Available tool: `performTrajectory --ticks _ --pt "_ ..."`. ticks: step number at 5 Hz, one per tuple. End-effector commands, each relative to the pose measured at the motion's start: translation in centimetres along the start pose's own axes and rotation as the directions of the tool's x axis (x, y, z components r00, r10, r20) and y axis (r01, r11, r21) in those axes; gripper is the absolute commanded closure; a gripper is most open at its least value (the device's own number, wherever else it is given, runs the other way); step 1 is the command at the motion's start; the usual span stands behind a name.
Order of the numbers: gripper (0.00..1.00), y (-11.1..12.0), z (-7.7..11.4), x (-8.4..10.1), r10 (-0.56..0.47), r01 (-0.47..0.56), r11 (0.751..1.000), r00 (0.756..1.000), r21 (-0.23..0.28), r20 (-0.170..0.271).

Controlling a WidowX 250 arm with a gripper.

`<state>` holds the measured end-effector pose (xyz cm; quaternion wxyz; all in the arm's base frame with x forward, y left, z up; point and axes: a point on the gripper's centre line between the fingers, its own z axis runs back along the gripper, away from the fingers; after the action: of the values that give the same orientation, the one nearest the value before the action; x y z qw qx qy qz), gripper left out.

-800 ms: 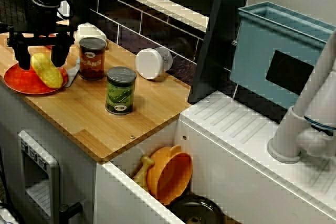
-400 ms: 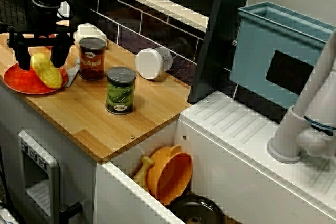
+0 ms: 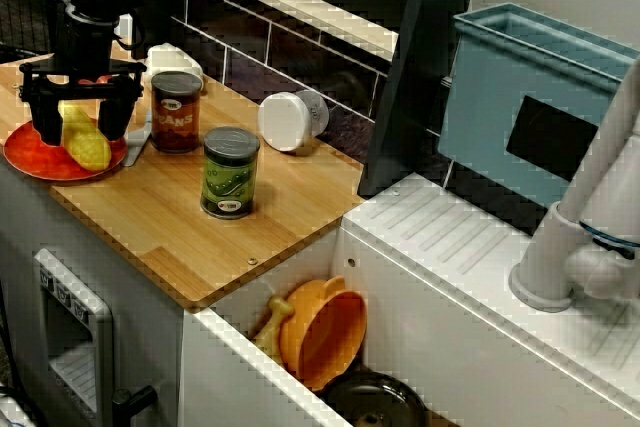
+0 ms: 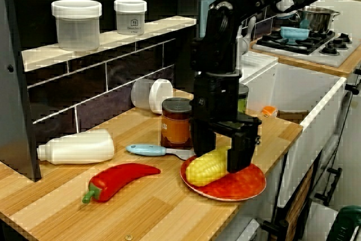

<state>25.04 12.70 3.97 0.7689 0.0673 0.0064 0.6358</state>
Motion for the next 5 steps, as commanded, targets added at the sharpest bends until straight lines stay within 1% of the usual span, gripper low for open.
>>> performTrajectory --ticks 1,2,4,5 --pt "0.00 -0.8 -0.4 1.0 0.022 -0.021 1.000 0.999 -0.013 0.039" --pt "1.00 -0.6 -0.6 1.0 0.011 -0.010 1.000 0.999 -0.019 0.037" --pt "1.00 -0.8 0.1 1.4 0.017 -0.017 1.000 1.000 -0.005 0.024" --pt "1.00 -0.8 1.6 1.9 0.018 -0.018 1.000 1.000 -0.005 -0.002"
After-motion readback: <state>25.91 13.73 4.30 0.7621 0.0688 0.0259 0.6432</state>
